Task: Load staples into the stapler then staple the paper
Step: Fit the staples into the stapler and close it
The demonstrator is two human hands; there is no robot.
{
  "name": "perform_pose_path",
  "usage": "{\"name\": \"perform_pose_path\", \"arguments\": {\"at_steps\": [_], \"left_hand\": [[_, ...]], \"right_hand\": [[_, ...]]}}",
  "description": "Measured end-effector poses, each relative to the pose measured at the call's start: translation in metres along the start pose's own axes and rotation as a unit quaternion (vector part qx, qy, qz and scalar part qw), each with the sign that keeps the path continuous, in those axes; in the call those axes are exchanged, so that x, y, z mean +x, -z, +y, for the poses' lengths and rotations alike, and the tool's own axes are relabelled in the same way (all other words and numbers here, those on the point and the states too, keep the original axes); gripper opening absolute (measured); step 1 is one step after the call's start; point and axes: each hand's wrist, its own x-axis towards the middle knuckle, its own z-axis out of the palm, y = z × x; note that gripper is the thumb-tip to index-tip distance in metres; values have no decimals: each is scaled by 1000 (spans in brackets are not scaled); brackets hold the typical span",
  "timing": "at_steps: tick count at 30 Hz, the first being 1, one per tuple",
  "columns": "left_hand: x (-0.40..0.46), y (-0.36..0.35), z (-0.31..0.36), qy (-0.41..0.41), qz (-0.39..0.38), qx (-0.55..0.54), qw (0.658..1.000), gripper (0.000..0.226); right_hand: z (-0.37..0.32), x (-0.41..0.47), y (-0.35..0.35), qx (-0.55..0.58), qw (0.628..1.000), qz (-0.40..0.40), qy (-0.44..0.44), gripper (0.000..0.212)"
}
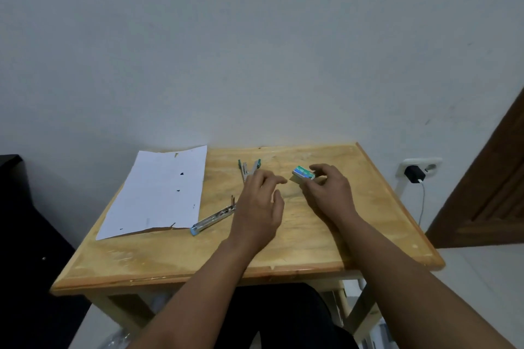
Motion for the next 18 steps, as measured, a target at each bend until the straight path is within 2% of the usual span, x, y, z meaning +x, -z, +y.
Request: {"name": "perform_pose_path", "arguments": {"at_steps": [2,4,6,8,11,15,18], "left_hand": [[18,-15,9,70,-14,-65,995,26],[34,-25,12,170,-27,-135,976,24],[49,-36,9,284,-47,-217,933,21],[57,-41,1,365,-61,-291,882,21],[64,-43,-9,390,-66,-356,847,21],[67,-45,-18,412,-68,-369,830,15],[68,-47,-20,418,-66,-360,831,9]], "right_hand": [[-1,-1,5,74,997,15,-16,39],[-5,-3,7,119,993,20,-18,36],[-7,-4,9,141,990,12,-18,35],[-7,-4,8,151,988,-4,-19,35],[-7,-4,8,156,987,-22,-19,34],[-8,-6,10,149,988,-45,-22,35],[-5,-5,8,132,990,-49,-21,33]]}}
